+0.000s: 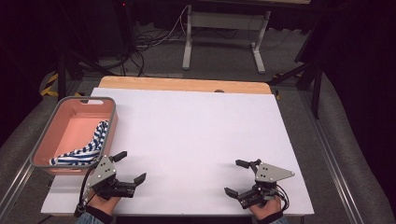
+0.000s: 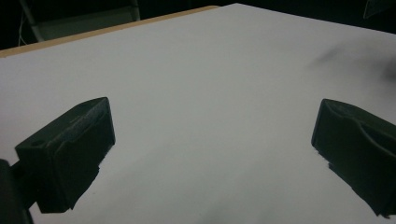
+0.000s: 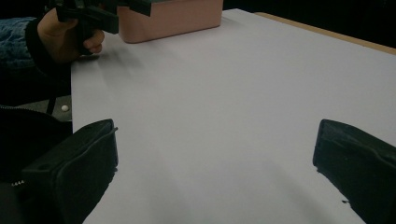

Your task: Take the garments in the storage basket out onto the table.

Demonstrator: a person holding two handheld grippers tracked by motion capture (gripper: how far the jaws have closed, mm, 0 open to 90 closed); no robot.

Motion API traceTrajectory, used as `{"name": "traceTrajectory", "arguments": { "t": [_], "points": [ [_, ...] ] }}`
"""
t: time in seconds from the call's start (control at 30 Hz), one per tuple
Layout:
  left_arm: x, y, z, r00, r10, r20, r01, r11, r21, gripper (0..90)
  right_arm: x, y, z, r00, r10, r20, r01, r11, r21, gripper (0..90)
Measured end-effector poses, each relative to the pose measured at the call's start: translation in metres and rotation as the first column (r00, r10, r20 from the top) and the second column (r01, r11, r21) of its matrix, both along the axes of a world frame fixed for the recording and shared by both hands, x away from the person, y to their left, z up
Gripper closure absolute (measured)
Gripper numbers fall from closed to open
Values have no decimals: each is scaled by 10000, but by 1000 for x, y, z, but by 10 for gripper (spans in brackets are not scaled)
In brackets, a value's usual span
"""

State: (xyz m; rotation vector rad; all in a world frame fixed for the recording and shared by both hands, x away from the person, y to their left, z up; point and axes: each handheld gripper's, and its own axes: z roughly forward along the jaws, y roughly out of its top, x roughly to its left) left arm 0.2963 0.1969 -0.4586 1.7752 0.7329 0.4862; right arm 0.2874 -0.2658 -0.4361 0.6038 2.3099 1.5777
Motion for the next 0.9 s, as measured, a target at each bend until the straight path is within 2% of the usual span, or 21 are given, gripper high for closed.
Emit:
{"name": "traceTrajectory", "arguments": {
  "t": [0.17,0.43,0.53,0.57,0.67,0.9],
  "points": [
    [0,-2,1,10000,23,21,-23,9999,134,3,-2,-1,0,10000,18,-3,-17,10000,35,8],
    [1,-1,2,10000,25,-58,-25,10000,-6,3,-1,-1,-1,9999,-16,-106,16,10000,12,8],
    [1,-1,4,9999,33,-160,-30,9999,148,4,0,0,-2,9999,3,-124,-4,10000,-51,8],
    [2,-2,6,9996,-32,-268,41,9995,323,3,0,0,-2,9999,13,-127,-14,10000,-57,8],
    [3,-4,9,9976,-323,-607,343,9989,327,5,1,0,-3,9998,49,-182,-51,10000,-85,8],
    [2,-4,13,9969,-473,-629,514,9965,661,14,-1,-1,-2,9997,105,-231,-106,9999,-46,8]
  ]
}}
